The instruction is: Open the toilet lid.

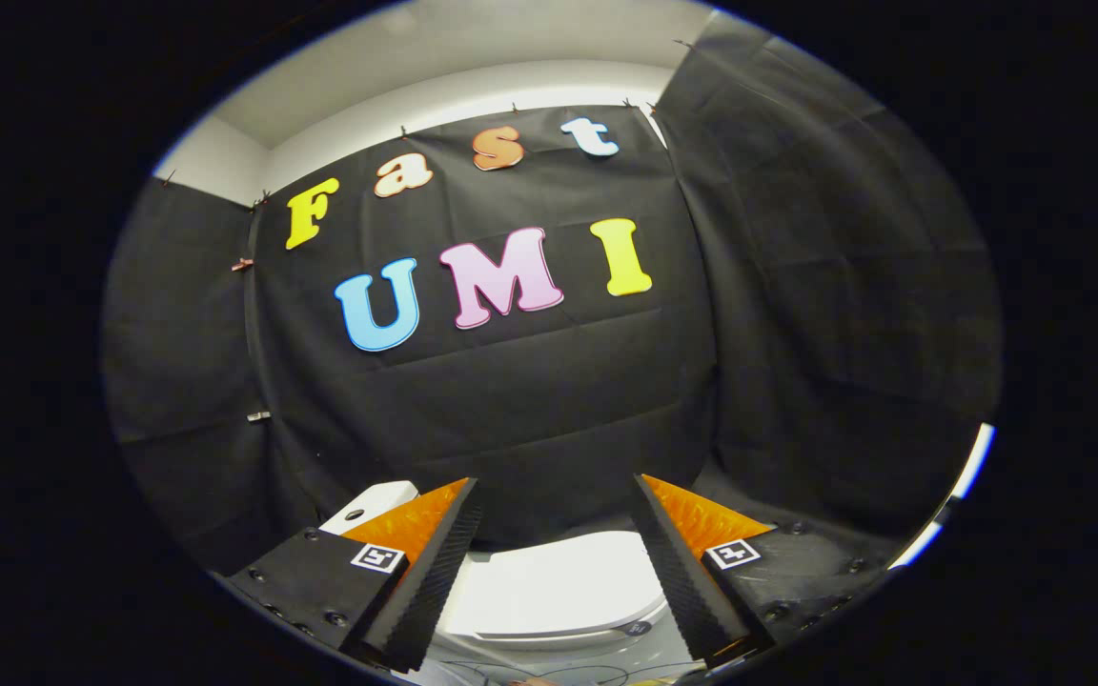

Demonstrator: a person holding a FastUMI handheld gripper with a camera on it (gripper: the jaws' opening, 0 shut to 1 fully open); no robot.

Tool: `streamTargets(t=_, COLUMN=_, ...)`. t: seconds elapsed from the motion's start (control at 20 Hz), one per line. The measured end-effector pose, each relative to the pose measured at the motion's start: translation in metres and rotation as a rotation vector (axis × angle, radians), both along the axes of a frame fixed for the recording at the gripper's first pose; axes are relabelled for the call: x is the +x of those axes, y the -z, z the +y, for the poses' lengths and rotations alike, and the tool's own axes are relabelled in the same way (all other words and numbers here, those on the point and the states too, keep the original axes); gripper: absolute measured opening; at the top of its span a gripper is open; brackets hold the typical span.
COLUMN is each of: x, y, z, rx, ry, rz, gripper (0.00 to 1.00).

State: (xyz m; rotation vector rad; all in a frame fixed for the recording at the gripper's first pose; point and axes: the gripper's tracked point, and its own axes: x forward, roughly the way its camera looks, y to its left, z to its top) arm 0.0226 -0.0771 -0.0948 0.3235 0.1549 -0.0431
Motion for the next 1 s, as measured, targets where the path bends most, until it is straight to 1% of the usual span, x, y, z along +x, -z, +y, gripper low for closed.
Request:
streamTargets(t=0.15, x=0.016, y=0.059, z=-0.015, rx=0.088, ry=0.002, rz=0.090, gripper=0.99)
streamTargets(t=0.3, x=0.028, y=0.117, z=-0.028, rx=0.208, ry=0.005, rz=0.178, gripper=0.99)
streamTargets(t=0.55, x=0.040, y=0.212, z=-0.048, rx=0.349, ry=0.041, rz=0.302, gripper=0.99)
streamTargets(t=0.75, x=0.060, y=0.297, z=-0.053, rx=0.472, ry=0.040, rz=0.465, gripper=0.98)
streamTargets(t=0.85, x=0.059, y=0.331, z=-0.058, rx=0.535, ry=0.052, rz=0.527, gripper=0.98)
streamTargets(t=1.0, x=0.057, y=0.379, z=-0.054, rx=0.579, ry=0.061, rz=0.592, gripper=0.97)
